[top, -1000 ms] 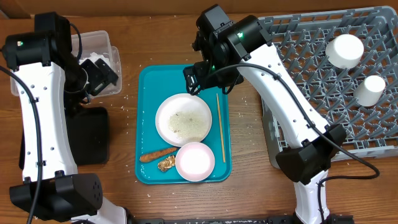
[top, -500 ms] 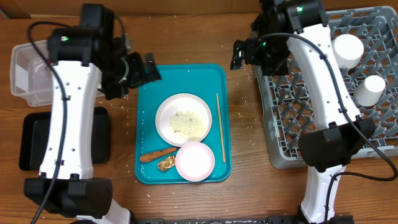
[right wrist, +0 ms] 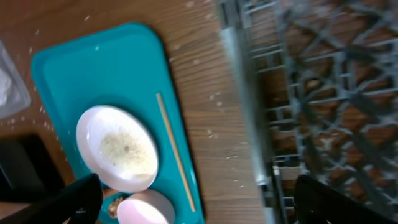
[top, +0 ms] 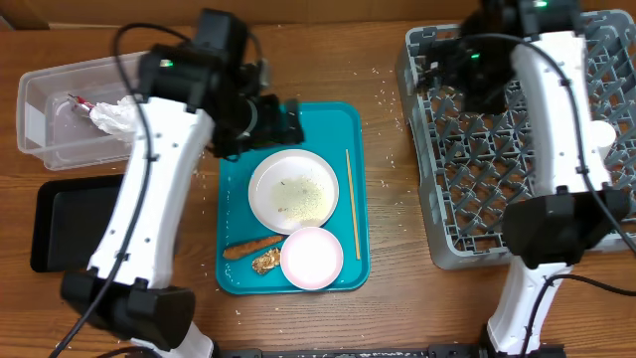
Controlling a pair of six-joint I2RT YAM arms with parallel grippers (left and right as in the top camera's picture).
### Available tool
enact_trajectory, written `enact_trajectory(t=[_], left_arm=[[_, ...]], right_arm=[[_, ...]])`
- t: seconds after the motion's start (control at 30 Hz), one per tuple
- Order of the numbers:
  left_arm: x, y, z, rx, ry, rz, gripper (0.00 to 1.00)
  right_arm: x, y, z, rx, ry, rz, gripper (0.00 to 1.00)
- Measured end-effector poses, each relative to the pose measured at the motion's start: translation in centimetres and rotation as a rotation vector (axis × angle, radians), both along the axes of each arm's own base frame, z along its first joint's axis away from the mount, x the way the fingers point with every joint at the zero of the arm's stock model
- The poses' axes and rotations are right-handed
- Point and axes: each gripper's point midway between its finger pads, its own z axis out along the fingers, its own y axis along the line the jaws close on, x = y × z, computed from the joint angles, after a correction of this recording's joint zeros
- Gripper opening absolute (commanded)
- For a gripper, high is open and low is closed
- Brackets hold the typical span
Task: Sort waste into correct bins and load items into the dishwasher
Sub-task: 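Grasp the rim of the white rice plate with the left gripper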
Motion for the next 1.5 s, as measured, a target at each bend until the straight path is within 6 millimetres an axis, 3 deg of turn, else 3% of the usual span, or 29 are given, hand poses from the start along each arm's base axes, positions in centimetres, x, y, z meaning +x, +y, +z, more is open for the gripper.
enact_trajectory(t=[0.17, 0.33, 0.53, 0.83, 0.93, 1.5], left_arm=[[-0.2, -4.3, -2.6, 0.014, 0.041, -0.109, 0.91], [-0.3, -7.2, -6.6, 0.046, 0.123, -0.177, 0.90], [0.3, -9.0, -10.2, 0.069, 0.169, -0.206, 0.77], [1.8, -7.7, -14.2, 0.284, 0.172, -0.041, 0.74], [2.2, -7.9, -15.2, 0.326, 0.156, -0.022, 0.69], [2.5, -9.2, -20.5, 0.475, 0.136, 0.086, 0.62]], right_arm=[[0.6, -5.8, -0.1, -0.018, -0.001, -0.132, 1.00], [0.6, -9.1, -0.1, -0.029, 0.001, -0.207, 1.00], [0.4, -11.9, -0.3, -0.082, 0.004, -0.260, 1.00], [0.3, -12.7, -0.4, -0.106, 0.006, -0.273, 1.00], [0.3, -12.7, -0.4, -0.107, 0.006, -0.273, 1.00], [0.3, -12.8, -0.4, -0.110, 0.006, -0.275, 1.00]])
